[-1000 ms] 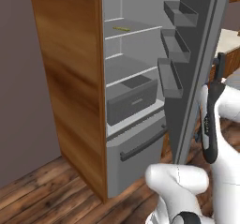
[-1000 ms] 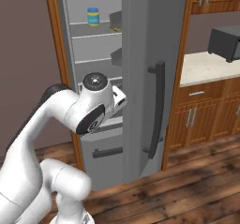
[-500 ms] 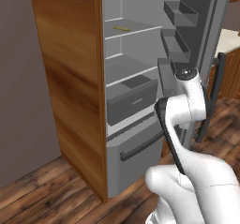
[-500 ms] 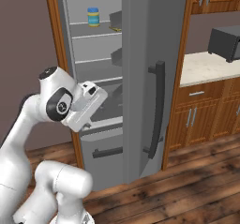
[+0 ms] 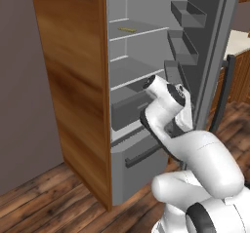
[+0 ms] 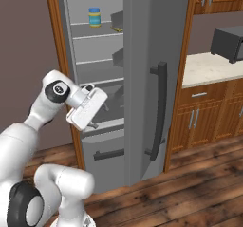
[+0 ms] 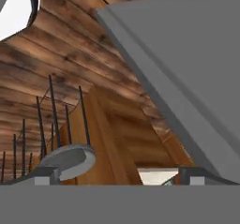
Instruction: Retrieve the butter from the fridge and place it on a plate on the dining table. Then retrieve the butter knife by the fridge and place it near the plate.
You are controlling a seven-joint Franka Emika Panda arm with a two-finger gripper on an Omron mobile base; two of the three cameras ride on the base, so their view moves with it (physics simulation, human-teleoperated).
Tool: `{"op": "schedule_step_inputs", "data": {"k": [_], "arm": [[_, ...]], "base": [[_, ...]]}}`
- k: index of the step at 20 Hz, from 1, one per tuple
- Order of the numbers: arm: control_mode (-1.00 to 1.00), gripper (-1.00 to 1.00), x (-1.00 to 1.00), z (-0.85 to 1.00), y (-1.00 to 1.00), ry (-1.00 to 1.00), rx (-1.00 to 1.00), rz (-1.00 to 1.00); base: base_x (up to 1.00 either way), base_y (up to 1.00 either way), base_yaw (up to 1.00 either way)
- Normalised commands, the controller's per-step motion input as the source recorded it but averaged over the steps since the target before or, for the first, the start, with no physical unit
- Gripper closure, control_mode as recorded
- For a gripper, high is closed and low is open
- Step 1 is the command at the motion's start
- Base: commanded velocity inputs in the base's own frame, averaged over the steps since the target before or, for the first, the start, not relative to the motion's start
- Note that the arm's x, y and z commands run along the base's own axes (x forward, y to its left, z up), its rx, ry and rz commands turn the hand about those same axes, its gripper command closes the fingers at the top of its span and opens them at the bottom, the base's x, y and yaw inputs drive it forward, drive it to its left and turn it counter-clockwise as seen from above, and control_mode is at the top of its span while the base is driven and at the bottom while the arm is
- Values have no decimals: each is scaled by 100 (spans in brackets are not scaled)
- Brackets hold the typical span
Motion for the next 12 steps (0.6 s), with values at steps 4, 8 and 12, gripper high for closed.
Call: {"op": "schedule_step_inputs", "data": {"k": [4, 8, 12], "arm": [[-100, -100, 0, -17, 0, 23, -40, 0], [-100, -100, 0, 0, -8, 10, -29, 9], [-100, -100, 0, 10, -15, 0, -18, 22]], "base": [[0, 0, 0], [0, 0, 0], [0, 0, 0]]}}
